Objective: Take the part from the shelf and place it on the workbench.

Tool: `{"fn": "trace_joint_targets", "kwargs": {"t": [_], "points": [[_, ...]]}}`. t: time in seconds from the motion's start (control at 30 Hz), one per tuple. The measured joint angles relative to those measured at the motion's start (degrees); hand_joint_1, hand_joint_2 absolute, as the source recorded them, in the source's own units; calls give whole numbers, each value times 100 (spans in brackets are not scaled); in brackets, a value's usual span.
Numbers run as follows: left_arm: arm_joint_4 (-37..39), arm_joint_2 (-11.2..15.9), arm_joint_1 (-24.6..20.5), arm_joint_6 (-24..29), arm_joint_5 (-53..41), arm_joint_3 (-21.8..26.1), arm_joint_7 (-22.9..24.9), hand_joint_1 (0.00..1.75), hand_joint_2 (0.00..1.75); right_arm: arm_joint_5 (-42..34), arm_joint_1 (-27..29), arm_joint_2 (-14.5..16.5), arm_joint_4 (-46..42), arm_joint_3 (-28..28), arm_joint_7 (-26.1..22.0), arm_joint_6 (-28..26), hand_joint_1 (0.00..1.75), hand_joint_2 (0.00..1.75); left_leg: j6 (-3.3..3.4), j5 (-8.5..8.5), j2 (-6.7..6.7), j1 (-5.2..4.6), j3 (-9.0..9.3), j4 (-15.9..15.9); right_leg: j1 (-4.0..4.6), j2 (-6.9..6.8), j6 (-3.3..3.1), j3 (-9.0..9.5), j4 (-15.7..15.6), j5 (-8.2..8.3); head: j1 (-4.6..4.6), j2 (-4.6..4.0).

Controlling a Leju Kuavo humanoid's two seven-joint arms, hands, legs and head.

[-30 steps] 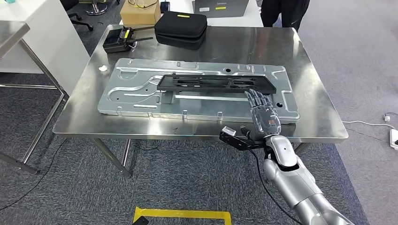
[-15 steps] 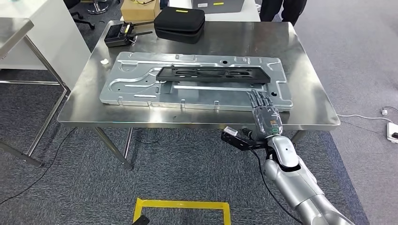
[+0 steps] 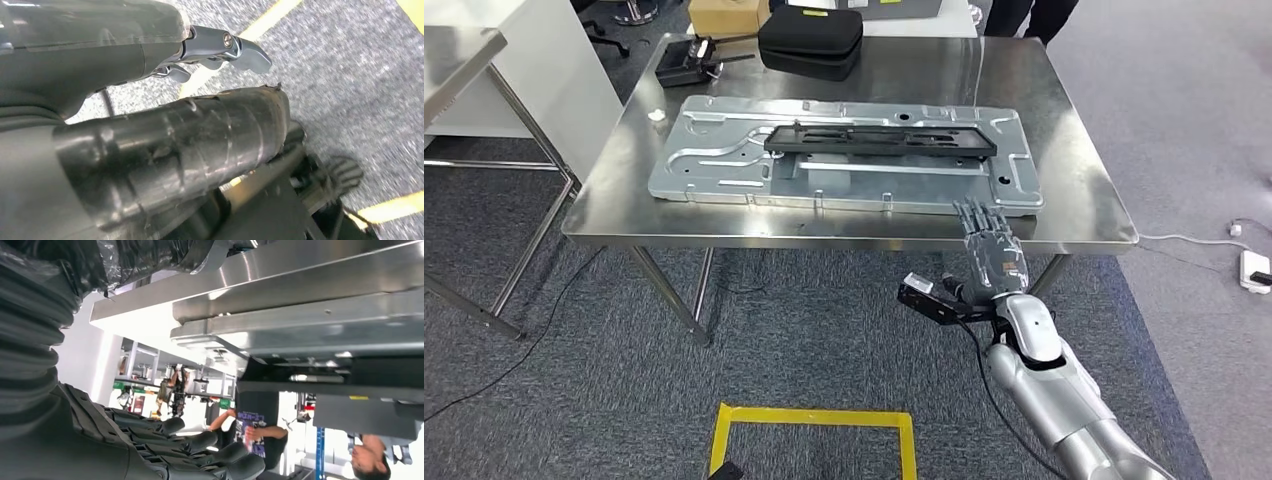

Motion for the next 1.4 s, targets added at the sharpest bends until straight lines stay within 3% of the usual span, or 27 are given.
{"fn": "trace_joint_targets", "kwargs": {"t": [0.07,0.13,0.17,0.2,0.23,0.3,0.37,0.4,0.5,0.53,0.57,0.63,0.7,0.73,0.77,0.83,0.9,0.97,1.03,1.07,1.13,1.17,1.2,1.23,1.27,1.33,1.4], "points": [[0,1,-4,1,8,3,-1,0,0,-8,2,-17,3,-9,0,-13,0,175,86,117,24,29,-73,-46,-14,9,50,-152,376,-377,4,0],[0,2,0,2,9,5,0,0,0,-14,20,-27,11,-11,0,-28,0,175,118,207,28,27,-202,-43,-40,12,93,-386,1110,-894,5,0],[0,2,9,2,9,5,-2,0,0,-17,35,-32,20,-13,0,-33,0,175,113,244,28,26,-262,-39,-53,11,114,-454,1412,-1026,6,0],[0,2,19,2,9,5,-9,0,0,-21,53,-33,29,-14,-1,-38,0,175,103,274,28,26,-317,-32,-65,11,128,-433,1539,-1034,5,0],[0,2,27,1,9,6,-20,0,0,-26,67,-33,37,-17,-2,-41,0,175,89,300,28,28,-365,-22,-76,9,136,-307,1459,-940,6,0],[0,2,33,-2,8,7,-48,0,0,-36,76,-33,43,-34,-4,-47,0,175,53,337,30,30,-431,12,-89,7,121,208,771,-672,7,0],[0,2,29,-3,6,7,-77,0,0,-50,73,-35,43,-52,-8,-56,0,175,0,369,35,19,-470,49,-64,11,78,647,93,-601,6,0],[0,2,27,-4,5,7,-90,0,0,-59,73,-39,43,-57,-10,-60,0,175,-32,388,38,14,-479,58,-47,13,56,734,-65,-625,5,0],[0,5,30,-4,4,7,-104,0,0,-72,90,-48,45,-60,-20,-66,0,175,-137,420,34,12,-503,66,-51,10,-40,730,-142,-588,3,0],[0,8,32,-4,4,7,-106,0,0,-73,93,-48,45,-60,-26,-65,0,175,-165,336,29,16,-551,165,-64,3,-89,720,-162,-555,1,0],[0,10,34,-4,3,7,-109,0,0,-73,95,-47,45,-61,-34,-65,0,175,-186,184,23,21,-643,372,-75,-4,-133,706,-181,-524,0,0],[0,14,47,-6,2,7,-116,0,0,-75,107,-49,46,-64,-49,-64,0,175,-216,-240,19,36,-942,1096,-60,-15,-189,653,-178,-485,-3,0],[0,15,70,-7,3,7,-115,0,0,-79,137,-51,47,-68,-58,-64,0,175,-230,-413,21,41,-1130,1630,-46,-15,-204,604,-154,-467,-3,0],[0,16,78,-8,5,7,-107,0,0,-80,152,-51,47,-69,-64,-64,0,175,-226,-333,21,41,-1077,1601,-42,-13,-204,588,-137,-463,-3,0],[0,18,82,-9,7,7,-94,0,0,-80,163,-51,47,-69,-68,-64,0,175,-212,-171,21,41,-920,1354,-39,-10,-198,581,-119,-464,-3,0],[0,27,78,-9,11,8,-62,0,0,-80,167,-51,47,-76,-72,-67,0,175,-161,108,17,27,-482,599,-28,-7,-173,564,-83,-473,-2,0],[0,33,77,-9,14,9,-40,0,0,-80,166,-50,47,-85,-73,-70,0,175,-114,169,14,2,-254,168,-15,-6,-126,533,-63,-466,-2,0],[0,36,79,-9,15,10,-30,0,0,-80,168,-50,46,-90,-74,-73,0,175,-72,176,15,1,-250,92,-5,-6,-66,513,-69,-441,-2,0],[0,35,75,-9,15,11,-25,0,0,-80,165,-50,46,-97,-74,-77,0,175,1,221,24,30,-252,23,-10,-1,-10,470,21,-533,1,0],[0,34,69,-9,15,11,-24,0,0,-80,162,-50,47,-101,-74,-79,0,175,40,249,29,46,-257,-10,-13,3,14,386,214,-675,3,0],[0,32,66,-8,13,11,-21,0,0,-80,174,-50,55,-103,-74,-81,0,175,82,283,34,45,-296,-19,-37,8,53,86,892,-1060,3,0],[0,33,70,-6,12,11,-18,0,0,-80,188,-51,61,-104,-74,-81,0,175,87,294,34,43,-320,-12,-47,9,72,-69,1238,-1202,3,0],[0,33,76,-4,11,11,-14,0,0,-80,203,-51,69,-104,-74,-82,0,175,87,303,34,42,-343,1,-59,8,87,-152,1436,-1241,2,0],[0,33,80,-2,11,12,-10,0,0,-80,213,-51,75,-105,-74,-83,0,175,85,309,33,42,-367,21,-72,8,98,-137,1430,-1171,2,0],[0,33,80,-1,11,12,-8,0,0,-80,216,-51,80,-107,-74,-86,0,175,80,312,33,43,-386,46,-85,7,101,-8,1203,-1006,2,0],[0,31,75,0,10,13,-8,0,0,-80,213,-51,84,-122,-74,-98,0,175,55,314,32,34,-418,93,-91,6,85,391,454,-673,3,0],[0,31,69,0,9,14,-9,0,0,-84,214,-51,84,-138,-74,-122,0,175,-6,334,30,18,-453,119,-69,12,53,590,14,-559,2,0]]}}
